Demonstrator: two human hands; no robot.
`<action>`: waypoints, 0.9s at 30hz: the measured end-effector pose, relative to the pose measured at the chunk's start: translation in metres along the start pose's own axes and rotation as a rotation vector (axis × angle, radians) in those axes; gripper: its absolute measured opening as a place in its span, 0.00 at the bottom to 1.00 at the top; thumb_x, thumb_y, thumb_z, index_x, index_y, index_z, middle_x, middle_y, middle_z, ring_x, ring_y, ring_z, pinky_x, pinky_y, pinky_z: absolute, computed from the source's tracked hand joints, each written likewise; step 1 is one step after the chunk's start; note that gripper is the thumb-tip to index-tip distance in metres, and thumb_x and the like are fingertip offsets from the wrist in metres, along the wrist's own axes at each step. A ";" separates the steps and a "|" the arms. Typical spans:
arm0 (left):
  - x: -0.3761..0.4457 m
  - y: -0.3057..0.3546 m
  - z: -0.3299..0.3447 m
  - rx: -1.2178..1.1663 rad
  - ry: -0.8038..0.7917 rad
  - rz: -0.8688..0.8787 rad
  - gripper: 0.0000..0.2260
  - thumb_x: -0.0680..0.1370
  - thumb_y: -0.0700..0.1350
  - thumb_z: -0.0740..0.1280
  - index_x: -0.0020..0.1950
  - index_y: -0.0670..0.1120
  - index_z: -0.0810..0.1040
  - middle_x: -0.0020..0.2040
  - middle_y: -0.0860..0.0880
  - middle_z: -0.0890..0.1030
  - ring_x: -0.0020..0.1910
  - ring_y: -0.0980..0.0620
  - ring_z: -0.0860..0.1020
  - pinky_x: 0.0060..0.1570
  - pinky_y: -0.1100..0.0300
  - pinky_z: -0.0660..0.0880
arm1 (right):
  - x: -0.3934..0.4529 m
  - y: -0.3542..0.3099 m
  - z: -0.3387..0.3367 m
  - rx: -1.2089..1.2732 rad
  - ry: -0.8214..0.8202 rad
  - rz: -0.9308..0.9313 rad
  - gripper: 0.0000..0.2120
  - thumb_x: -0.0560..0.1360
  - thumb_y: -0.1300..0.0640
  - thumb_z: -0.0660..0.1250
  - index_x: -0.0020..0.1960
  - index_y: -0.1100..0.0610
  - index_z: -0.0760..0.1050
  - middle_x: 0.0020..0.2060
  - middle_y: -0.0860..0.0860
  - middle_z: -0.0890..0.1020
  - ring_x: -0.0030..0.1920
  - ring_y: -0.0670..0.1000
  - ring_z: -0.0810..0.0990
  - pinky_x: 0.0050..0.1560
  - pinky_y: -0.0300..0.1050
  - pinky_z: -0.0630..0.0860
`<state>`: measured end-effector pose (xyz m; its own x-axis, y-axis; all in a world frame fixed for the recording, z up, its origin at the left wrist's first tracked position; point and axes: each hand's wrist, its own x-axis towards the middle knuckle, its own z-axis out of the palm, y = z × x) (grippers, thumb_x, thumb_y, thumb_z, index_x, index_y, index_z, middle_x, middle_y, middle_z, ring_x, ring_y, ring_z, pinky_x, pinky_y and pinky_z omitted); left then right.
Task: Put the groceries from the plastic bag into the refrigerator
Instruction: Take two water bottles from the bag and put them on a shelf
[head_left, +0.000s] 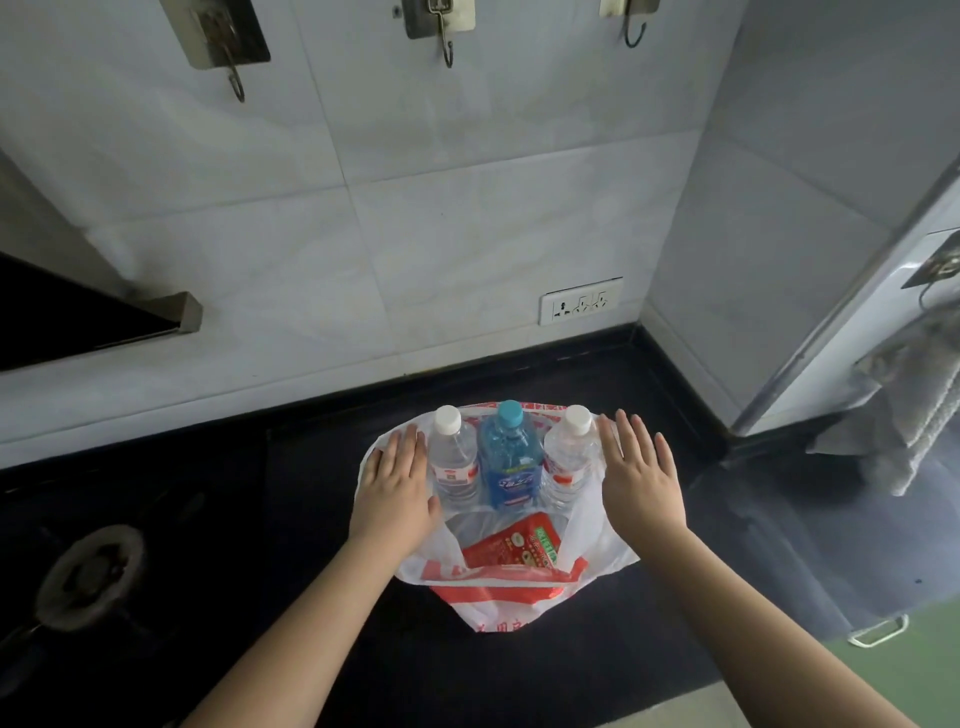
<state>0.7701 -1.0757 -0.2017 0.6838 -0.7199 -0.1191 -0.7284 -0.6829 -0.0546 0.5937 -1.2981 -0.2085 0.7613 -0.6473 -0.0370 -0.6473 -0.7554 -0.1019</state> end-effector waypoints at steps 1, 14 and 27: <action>0.002 -0.001 0.003 -0.006 -0.012 0.001 0.34 0.82 0.54 0.55 0.79 0.43 0.41 0.81 0.44 0.42 0.79 0.45 0.41 0.77 0.48 0.43 | 0.002 0.001 0.004 0.000 -0.016 0.003 0.29 0.82 0.46 0.49 0.79 0.50 0.40 0.79 0.51 0.43 0.78 0.54 0.39 0.75 0.54 0.35; 0.026 -0.002 0.051 -0.052 -0.113 0.012 0.34 0.80 0.54 0.60 0.80 0.45 0.48 0.81 0.44 0.51 0.79 0.45 0.47 0.77 0.47 0.48 | 0.022 0.012 0.050 -0.091 -0.225 -0.026 0.26 0.83 0.52 0.48 0.79 0.52 0.48 0.79 0.54 0.46 0.78 0.56 0.42 0.77 0.57 0.44; -0.021 0.010 0.110 -0.064 -0.003 0.009 0.33 0.76 0.52 0.58 0.77 0.37 0.59 0.78 0.39 0.60 0.77 0.42 0.60 0.74 0.46 0.53 | -0.015 0.023 0.103 -0.040 -0.159 -0.059 0.33 0.77 0.51 0.62 0.77 0.60 0.55 0.77 0.55 0.56 0.77 0.55 0.52 0.77 0.50 0.44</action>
<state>0.7440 -1.0533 -0.3091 0.6772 -0.7255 -0.1225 -0.7302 -0.6832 0.0099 0.5712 -1.2948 -0.3124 0.7924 -0.5797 -0.1898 -0.5997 -0.7973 -0.0688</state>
